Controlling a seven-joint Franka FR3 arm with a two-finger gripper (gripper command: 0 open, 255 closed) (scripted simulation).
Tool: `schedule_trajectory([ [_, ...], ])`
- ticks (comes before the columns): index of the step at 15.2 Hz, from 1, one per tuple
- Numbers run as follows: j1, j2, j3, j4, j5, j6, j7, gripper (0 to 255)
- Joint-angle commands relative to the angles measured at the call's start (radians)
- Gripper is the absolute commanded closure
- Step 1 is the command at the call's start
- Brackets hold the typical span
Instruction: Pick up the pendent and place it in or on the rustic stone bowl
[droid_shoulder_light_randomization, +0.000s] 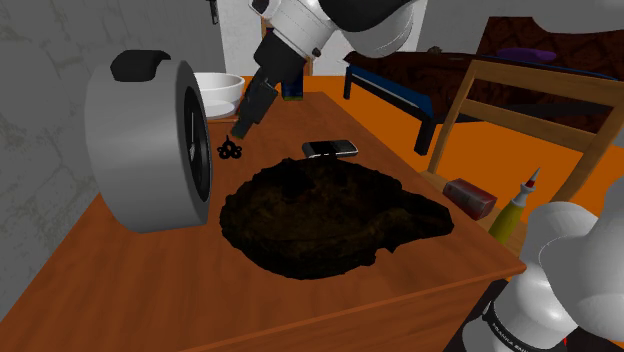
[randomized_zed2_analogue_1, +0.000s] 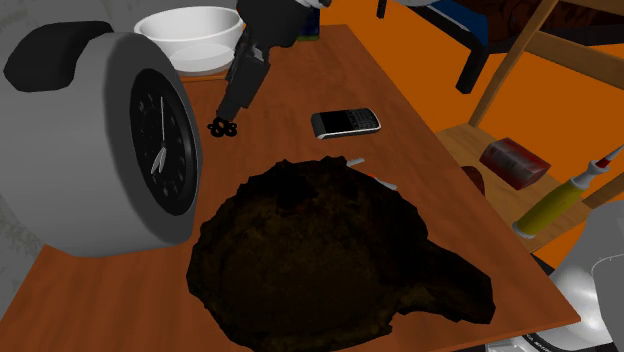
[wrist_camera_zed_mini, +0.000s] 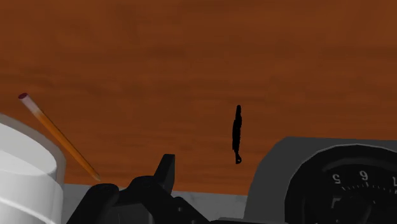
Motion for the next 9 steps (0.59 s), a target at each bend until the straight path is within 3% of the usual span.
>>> schedule_trajectory([
  [1, 0.007, 0.022, 0.006, 0.008, 0.006, 0.021, -0.008, 0],
  [9, 0.016, 0.071, 0.019, 0.0, 0.012, 0.081, -0.011, 0],
])
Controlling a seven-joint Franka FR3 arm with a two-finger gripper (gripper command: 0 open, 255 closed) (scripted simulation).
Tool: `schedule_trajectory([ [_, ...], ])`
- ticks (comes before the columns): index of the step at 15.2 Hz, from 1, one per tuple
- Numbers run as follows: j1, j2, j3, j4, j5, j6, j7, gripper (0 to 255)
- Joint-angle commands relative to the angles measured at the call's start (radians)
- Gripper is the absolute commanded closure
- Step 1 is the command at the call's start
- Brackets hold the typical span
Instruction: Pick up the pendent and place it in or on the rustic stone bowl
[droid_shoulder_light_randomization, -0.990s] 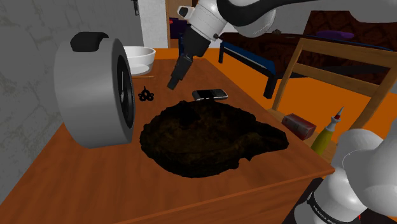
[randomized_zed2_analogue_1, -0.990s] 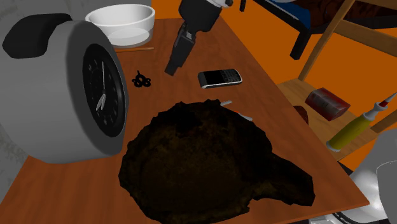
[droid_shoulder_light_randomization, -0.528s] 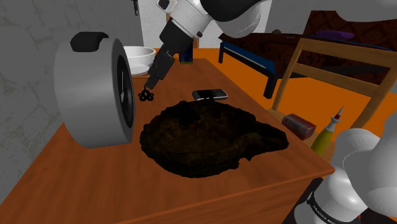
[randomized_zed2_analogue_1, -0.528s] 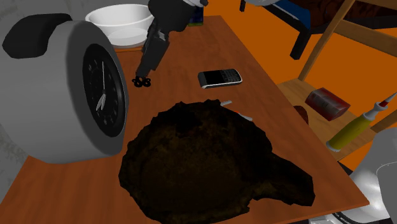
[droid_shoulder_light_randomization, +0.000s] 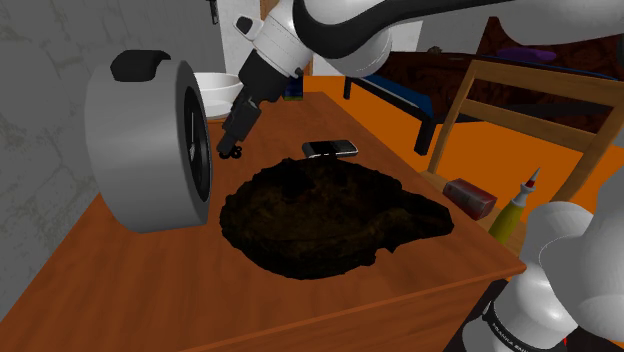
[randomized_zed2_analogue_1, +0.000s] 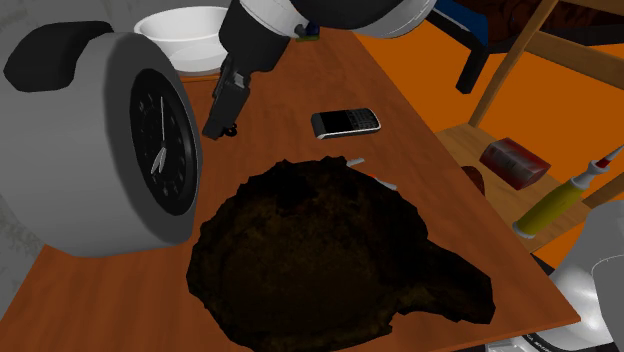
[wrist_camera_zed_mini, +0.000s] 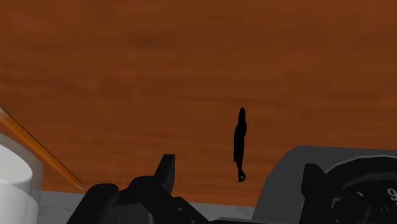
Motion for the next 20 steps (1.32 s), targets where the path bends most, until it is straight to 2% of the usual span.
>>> schedule_trajectory([
  [1, 0.0, 0.0, 0.001, -0.002, 0.0, 0.003, 0.0, 0],
  [5, 0.0, 0.0, 0.001, -0.002, 0.0, 0.003, 0.0, 0],
  [6, 0.0, 0.0, 0.001, -0.002, 0.0, 0.003, 0.0, 255],
  [15, 0.0, 0.0, 0.001, -0.002, 0.0, 0.003, 0.0, 255],
  [20, -0.004, -0.003, -0.001, 0.06, -0.02, -0.059, 0.027, 255],
])
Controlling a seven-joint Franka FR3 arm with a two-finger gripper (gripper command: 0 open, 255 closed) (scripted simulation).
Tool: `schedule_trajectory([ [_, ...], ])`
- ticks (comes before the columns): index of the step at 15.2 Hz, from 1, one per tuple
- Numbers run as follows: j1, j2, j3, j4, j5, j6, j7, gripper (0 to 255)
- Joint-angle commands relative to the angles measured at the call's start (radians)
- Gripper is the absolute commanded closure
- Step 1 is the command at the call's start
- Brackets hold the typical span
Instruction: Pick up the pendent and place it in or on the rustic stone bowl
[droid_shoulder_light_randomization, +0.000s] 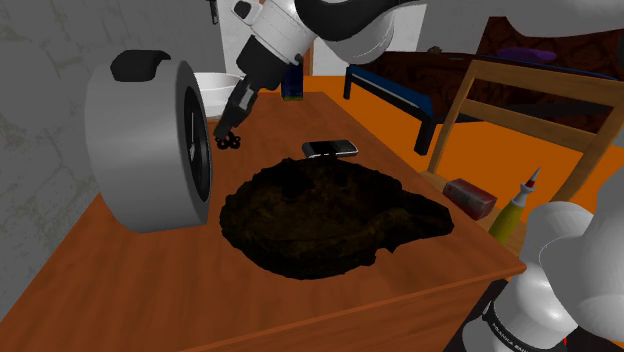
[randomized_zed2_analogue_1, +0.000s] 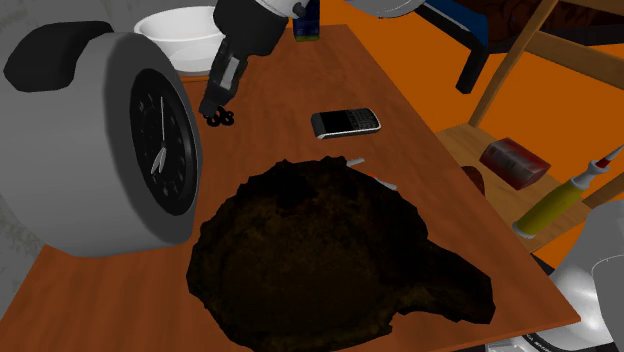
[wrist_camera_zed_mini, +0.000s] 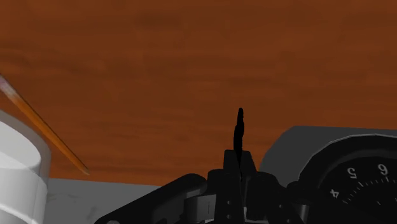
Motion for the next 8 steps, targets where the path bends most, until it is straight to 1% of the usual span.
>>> schedule_trajectory([
  [1, -0.002, -0.002, -0.001, 0.025, -0.008, -0.026, 0.011, 255],
  [8, -0.007, 0.005, -0.002, 0.124, -0.032, -0.115, 0.045, 255],
])
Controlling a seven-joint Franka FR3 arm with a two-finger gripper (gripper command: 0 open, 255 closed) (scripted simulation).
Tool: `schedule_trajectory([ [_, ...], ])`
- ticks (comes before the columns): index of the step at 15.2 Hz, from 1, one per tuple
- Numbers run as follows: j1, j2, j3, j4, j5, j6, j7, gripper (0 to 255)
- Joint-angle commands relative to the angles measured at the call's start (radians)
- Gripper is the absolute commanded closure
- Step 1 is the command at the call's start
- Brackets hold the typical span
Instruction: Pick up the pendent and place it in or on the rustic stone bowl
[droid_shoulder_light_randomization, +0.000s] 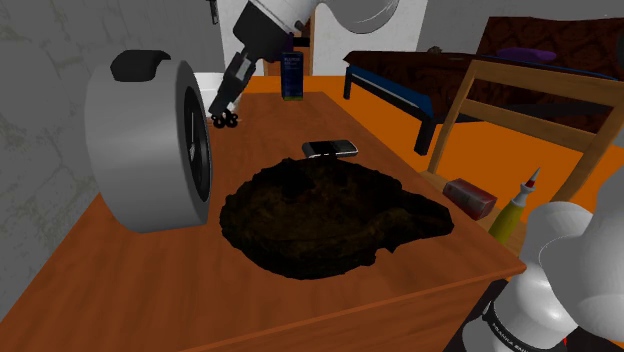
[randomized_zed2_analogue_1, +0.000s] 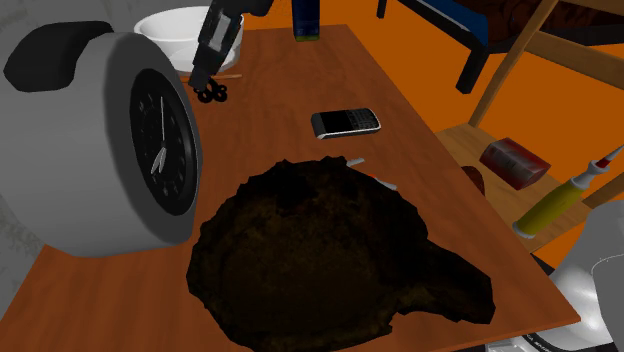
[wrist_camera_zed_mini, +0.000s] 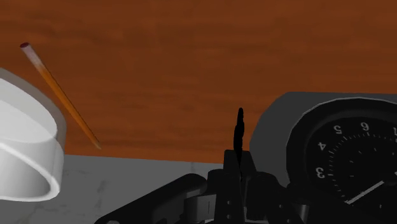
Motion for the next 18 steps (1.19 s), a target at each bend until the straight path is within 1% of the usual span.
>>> schedule_trajectory([
  [1, -0.001, 0.001, 0.0, 0.029, -0.007, -0.027, 0.01, 255],
  [10, -0.006, 0.029, -0.003, 0.179, -0.032, -0.145, 0.052, 255],
  [18, -0.009, 0.072, -0.004, 0.339, -0.051, -0.257, 0.088, 255],
])
